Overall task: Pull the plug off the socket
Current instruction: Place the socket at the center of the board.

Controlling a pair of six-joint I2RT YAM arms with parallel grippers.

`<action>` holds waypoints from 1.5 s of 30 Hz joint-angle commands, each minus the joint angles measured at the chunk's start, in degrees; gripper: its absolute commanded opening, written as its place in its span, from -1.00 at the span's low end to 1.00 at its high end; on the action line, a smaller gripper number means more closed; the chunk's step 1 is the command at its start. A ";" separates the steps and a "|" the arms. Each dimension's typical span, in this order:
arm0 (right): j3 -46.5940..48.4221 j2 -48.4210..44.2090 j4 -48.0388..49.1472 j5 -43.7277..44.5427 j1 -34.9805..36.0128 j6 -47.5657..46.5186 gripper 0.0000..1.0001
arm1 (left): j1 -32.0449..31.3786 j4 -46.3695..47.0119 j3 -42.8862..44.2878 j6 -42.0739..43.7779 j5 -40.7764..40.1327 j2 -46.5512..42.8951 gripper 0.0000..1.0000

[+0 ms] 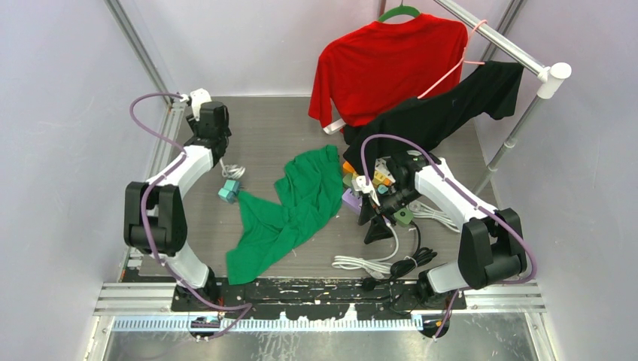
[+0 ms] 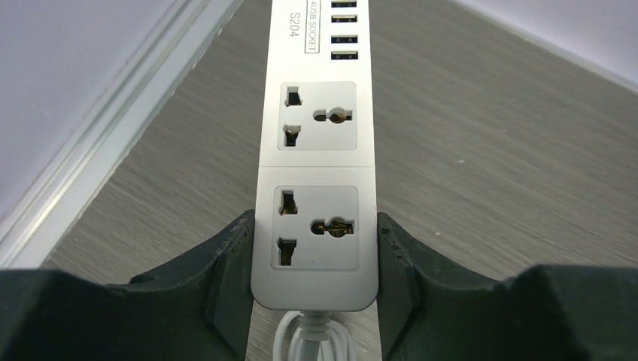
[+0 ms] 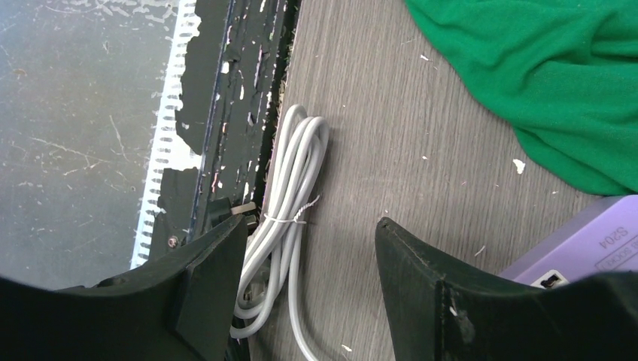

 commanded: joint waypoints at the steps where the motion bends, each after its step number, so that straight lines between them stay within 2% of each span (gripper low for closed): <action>1: 0.27 -1.80 -0.82 -1.45 -0.40 -1.21 0.36 | 2.98 -4.19 5.72 -5.98 -2.29 4.39 -0.97; 12: 0.31 -1.12 -0.91 -1.02 -0.38 -1.33 0.36 | 8.87 -14.26 15.48 -13.01 5.65 16.85 -0.96; 20: 0.31 -0.77 -0.91 -0.62 -0.42 -1.42 0.37 | 13.36 -25.45 30.86 -14.43 19.70 28.92 -1.00; 24: 0.33 -0.51 -0.85 -0.41 -0.38 -1.47 0.37 | 14.32 -27.84 35.46 -14.01 24.68 32.55 -0.91; 26: 0.35 -0.35 -0.82 -0.24 -0.39 -1.48 0.36 | 14.31 -30.06 37.87 -13.92 25.61 34.21 -0.77; 29: 0.41 -0.28 -0.87 -0.05 -0.36 -1.48 0.37 | 14.32 -32.33 40.04 -14.98 25.80 35.70 -0.39; 30: 0.40 -0.36 -0.91 -0.05 -0.36 -1.48 0.37 | 14.34 -32.57 40.12 -15.25 25.94 35.63 -0.15; 31: 0.49 -0.45 -0.91 -0.05 -0.36 -1.41 0.37 | 14.29 -32.45 39.99 -15.54 26.32 35.46 -0.02; 32: 0.57 -0.56 -0.96 0.00 -0.40 -1.45 0.36 | 14.27 -32.60 39.81 -15.92 26.33 35.04 0.26; 33: 0.60 -0.71 -1.03 -0.12 -0.44 -1.44 0.36 | 14.24 -32.50 39.37 -16.56 26.65 34.40 0.46; 36: 0.80 -1.53 -1.28 -0.60 -0.69 -1.39 0.36 | 14.25 -31.60 37.12 -17.86 26.98 31.43 0.98; 41: 0.68 -4.67 -1.98 -1.63 -2.14 -1.42 0.37 | 14.25 -29.46 31.10 -19.82 24.77 22.89 0.99; 45: 0.51 -9.14 -2.62 -2.92 -3.95 -1.20 0.42 | 14.18 -23.53 20.22 -22.55 25.65 13.61 0.99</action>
